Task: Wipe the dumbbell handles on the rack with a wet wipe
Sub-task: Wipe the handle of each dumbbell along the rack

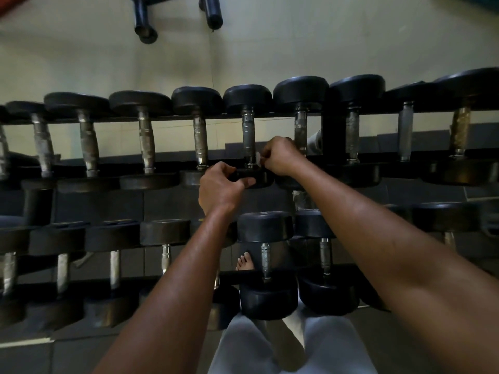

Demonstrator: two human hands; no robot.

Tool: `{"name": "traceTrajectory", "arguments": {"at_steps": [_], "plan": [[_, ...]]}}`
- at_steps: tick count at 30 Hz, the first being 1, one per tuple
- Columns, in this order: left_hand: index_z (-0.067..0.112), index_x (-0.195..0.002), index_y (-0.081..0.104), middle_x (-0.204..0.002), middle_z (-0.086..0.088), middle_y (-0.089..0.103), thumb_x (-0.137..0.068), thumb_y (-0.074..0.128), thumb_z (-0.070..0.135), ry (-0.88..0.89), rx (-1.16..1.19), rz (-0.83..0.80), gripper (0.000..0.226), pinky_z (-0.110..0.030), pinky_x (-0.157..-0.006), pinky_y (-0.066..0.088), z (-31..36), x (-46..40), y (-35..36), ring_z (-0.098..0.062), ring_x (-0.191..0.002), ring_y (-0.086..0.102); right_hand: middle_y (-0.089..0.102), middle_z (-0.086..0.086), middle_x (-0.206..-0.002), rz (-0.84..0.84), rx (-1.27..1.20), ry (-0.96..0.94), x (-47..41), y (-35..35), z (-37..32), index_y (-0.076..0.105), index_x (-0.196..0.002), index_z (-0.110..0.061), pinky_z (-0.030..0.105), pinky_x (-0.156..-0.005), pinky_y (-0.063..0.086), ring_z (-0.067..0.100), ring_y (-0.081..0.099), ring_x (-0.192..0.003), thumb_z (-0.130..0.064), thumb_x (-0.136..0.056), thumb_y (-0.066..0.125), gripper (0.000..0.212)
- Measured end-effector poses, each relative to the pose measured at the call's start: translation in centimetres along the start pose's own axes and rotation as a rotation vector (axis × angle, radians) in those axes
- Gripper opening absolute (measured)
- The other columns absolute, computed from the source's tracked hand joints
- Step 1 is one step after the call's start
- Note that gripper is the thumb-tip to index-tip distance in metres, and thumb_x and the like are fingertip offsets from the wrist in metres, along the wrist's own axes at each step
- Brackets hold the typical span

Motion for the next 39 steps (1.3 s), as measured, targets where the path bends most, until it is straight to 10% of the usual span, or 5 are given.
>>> {"name": "traceTrajectory", "arguments": {"at_steps": [15, 28, 39], "plan": [[0.030, -0.118, 0.070, -0.112, 0.014, 0.070, -0.078, 0.094, 0.049, 0.030, 0.007, -0.007, 0.051, -0.017, -0.066, 0.042, 0.0, 0.0, -0.1, -0.005, -0.100, 0.065, 0.063, -0.014, -0.104, 0.091, -0.013, -0.313, 1.0, 0.1, -0.8, 0.077, -0.108, -0.030, 0.027, -0.079, 0.052, 0.007, 0.061, -0.097, -0.034, -0.093, 0.081, 0.016], [0.034, -0.106, 0.072, -0.109, 0.016, 0.071, -0.072, 0.095, 0.055, 0.050, 0.083, 0.041, 0.046, -0.019, -0.068, 0.046, -1.3, -0.2, 0.6, -0.003, -0.097, 0.066, 0.078, -0.008, -0.083, 0.594, 0.020, -0.467, -3.2, -4.5, -4.6, 0.081, -0.099, -0.023, 0.026, -0.063, 0.052, 0.008, 0.068, -0.069, -0.040, -0.100, 0.072, 0.019], [0.037, -0.106, 0.067, -0.110, 0.017, 0.068, -0.075, 0.094, 0.052, 0.054, 0.111, 0.025, 0.043, -0.020, -0.068, 0.045, -1.1, 0.2, 0.7, -0.002, -0.097, 0.063, 0.074, -0.011, -0.106, 0.651, -0.295, -0.264, -2.7, -1.7, -3.0, 0.078, -0.105, -0.022, 0.025, -0.076, 0.054, 0.006, 0.068, -0.091, -0.037, -0.099, 0.074, 0.016]]}}
Point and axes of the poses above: each hand's wrist, its own x-axis away from the middle knuckle, its own y-axis out of the palm, z = x × y, the point moved 5 cm from there along -x, towards the middle knuckle
